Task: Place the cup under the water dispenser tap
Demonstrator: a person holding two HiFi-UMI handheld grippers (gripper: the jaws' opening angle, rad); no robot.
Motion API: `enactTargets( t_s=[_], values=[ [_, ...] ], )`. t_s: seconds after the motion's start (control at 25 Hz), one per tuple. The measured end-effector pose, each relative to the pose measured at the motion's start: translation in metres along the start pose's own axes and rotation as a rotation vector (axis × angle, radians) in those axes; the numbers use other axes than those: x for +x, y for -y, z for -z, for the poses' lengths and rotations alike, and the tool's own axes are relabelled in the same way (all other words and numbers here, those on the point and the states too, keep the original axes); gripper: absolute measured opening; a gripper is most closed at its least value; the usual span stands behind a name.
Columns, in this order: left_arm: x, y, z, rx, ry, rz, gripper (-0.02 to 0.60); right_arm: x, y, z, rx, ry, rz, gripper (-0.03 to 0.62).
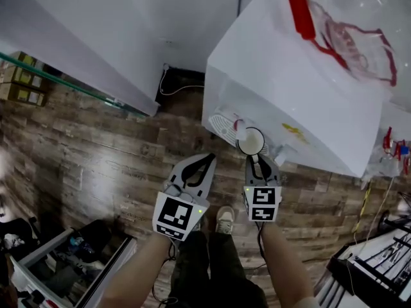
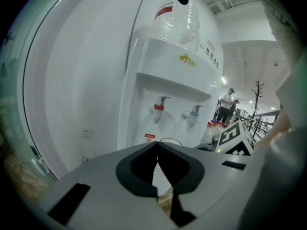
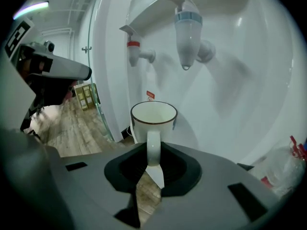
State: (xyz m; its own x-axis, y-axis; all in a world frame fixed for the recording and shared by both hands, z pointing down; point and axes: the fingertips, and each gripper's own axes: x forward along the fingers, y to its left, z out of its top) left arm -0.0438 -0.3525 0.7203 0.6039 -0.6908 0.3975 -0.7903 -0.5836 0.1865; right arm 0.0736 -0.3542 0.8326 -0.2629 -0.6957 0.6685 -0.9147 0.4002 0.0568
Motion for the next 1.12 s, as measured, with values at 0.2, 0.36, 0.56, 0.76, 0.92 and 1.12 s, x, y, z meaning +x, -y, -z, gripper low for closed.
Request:
enactTargets(
  t_s=[0.2, 0.36, 0.56, 0.76, 0.92, 1.12],
  values=[
    [0.008, 0.0, 0.006, -0.011, -0.014, 0.009, 0.006, 0.004, 0.004, 0.011, 0.043, 0.011, -0.009, 0.072],
    [0.008, 0.0, 0.013, -0.028, -0.025, 0.01, 0.006, 0.006, 0.005, 0.017, 0.074, 0.015, -0.016, 0.074],
    [0.012, 0.001, 0.022, -0.035, -0.045, 0.017, 0.006, 0.011, 0.006, 0.016, 0.057, 0.017, -0.009, 0.076],
    [0.01, 0.002, 0.026, -0.046, -0.06, 0.015, 0.006, 0.011, 0.01, 0.019, 0.118, 0.008, -0.017, 0.109],
    [0.008, 0.0, 0.027, -0.065, -0.081, 0.004, 0.006, 0.009, 0.008, 0.021, 0.146, -0.022, -0.046, 0.195],
    [-0.004, 0.0, 0.019, -0.071, -0.112, -0.013, 0.006, -0.009, 0.002, 0.013, 0.158, -0.057, -0.046, 0.202]
  ],
)
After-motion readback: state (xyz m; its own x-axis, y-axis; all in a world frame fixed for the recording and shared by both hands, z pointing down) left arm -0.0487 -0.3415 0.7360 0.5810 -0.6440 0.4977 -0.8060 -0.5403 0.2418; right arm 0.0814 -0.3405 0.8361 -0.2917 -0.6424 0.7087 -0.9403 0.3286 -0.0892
